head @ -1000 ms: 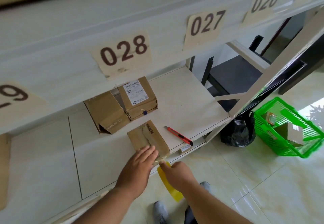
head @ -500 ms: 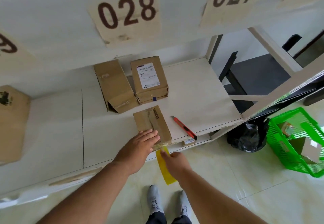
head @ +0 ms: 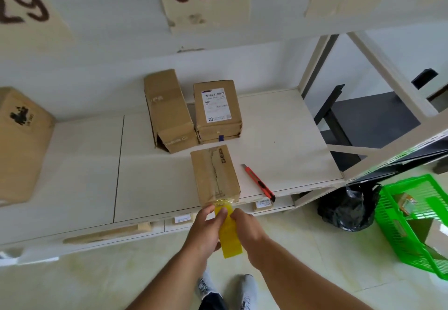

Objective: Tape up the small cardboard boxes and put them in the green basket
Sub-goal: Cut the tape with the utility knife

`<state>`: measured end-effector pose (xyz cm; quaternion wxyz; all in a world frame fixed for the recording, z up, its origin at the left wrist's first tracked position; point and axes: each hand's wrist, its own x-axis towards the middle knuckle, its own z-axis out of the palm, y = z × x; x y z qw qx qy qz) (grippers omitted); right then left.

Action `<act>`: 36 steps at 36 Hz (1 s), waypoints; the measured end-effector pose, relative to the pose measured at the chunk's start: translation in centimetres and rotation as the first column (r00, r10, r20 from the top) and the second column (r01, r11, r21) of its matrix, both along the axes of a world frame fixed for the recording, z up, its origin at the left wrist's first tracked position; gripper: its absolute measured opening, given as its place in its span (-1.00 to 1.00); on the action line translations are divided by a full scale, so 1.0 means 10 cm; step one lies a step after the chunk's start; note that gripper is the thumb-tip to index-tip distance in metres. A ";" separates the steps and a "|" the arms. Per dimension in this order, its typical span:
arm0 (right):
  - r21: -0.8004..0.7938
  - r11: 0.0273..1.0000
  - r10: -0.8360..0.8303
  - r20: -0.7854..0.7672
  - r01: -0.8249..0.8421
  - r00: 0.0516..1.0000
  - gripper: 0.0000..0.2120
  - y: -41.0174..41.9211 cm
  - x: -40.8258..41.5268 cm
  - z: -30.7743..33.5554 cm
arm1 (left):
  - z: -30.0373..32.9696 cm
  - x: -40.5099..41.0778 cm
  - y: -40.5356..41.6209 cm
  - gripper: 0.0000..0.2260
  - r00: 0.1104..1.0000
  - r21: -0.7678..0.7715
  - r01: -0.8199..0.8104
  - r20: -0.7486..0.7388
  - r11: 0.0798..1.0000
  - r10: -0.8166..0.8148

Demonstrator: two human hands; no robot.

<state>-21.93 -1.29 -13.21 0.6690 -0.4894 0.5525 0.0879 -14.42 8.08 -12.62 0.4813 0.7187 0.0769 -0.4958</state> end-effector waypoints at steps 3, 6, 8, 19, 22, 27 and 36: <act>-0.107 0.985 0.136 -0.019 -0.137 0.991 -0.79 -0.01 -0.02 0.07 | -0.09 0.06 -0.05 -0.75 0.998 0.007 -0.042 0.055 0.999 0.042; -0.170 0.942 0.285 -0.051 -0.289 0.957 -0.77 -0.11 -0.06 0.00 | -0.18 0.10 -0.06 -0.79 0.995 0.015 -0.051 0.084 0.999 0.050; -0.207 0.877 0.408 -0.154 -0.433 0.900 -0.73 -0.26 -0.07 -0.06 | -0.19 0.09 -0.08 -0.83 0.995 -0.007 -0.092 0.044 0.996 0.093; -0.564 0.513 0.357 -0.545 -0.647 0.758 -0.63 -1.21 0.12 -0.32 | -0.26 0.12 -0.14 -0.94 0.993 -0.016 -0.085 0.075 0.996 0.086; -0.568 0.402 0.388 -0.604 -0.718 0.696 -0.77 -1.21 0.20 -0.41 | -0.25 0.11 -0.16 -0.92 0.990 -0.012 -0.094 0.107 0.995 0.095; -0.550 0.505 0.353 -0.572 -0.665 0.741 -0.86 -1.22 0.20 -0.39 | -0.25 0.11 -0.17 -0.89 0.991 -0.023 -0.101 0.090 0.995 0.102; -0.669 0.663 0.310 -0.162 -0.335 0.937 -0.90 -0.99 -0.42 0.13 | -0.22 0.06 -0.21 -0.84 0.977 -0.001 -0.173 0.122 0.985 0.172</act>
